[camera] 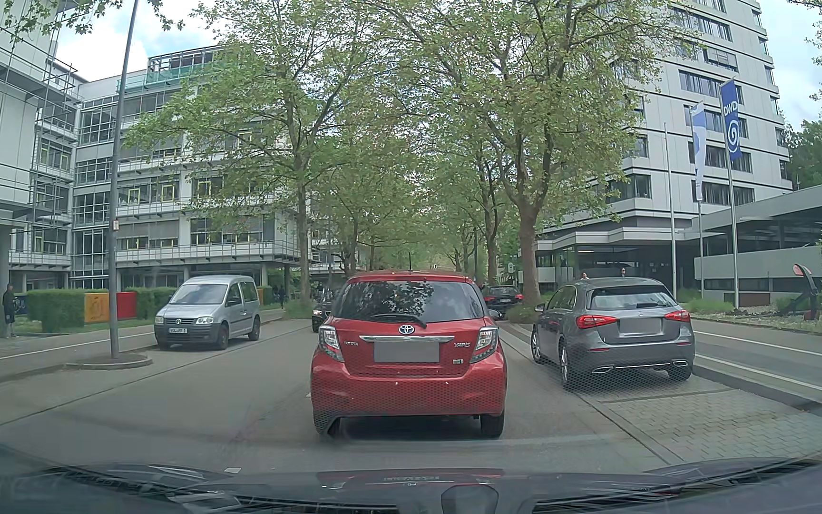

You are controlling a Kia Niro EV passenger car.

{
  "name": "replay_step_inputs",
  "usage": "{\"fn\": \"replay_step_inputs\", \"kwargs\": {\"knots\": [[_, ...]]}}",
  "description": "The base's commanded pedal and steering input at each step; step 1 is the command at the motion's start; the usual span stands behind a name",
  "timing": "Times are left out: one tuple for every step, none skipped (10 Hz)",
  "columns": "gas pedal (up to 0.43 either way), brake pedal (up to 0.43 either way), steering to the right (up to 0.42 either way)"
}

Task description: Follow the waypoints while adhering to traffic rules and regulations

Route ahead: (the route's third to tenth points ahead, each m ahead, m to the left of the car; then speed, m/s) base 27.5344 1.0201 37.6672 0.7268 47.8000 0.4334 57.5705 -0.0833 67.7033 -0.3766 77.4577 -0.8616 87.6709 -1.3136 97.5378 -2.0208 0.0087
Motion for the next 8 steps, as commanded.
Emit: {"fn": "replay_step_inputs", "kwargs": {"knots": [[0.028, 0.0, -0.001], [0.059, 0.0, -0.001], [0.079, 0.0, -0.001], [0.098, 0.0, -0.001], [0.11, 0.0, -0.001], [0.118, 0.0, -0.001], [0.118, 0.0, -0.001], [0.118, 0.0, -0.001]]}}
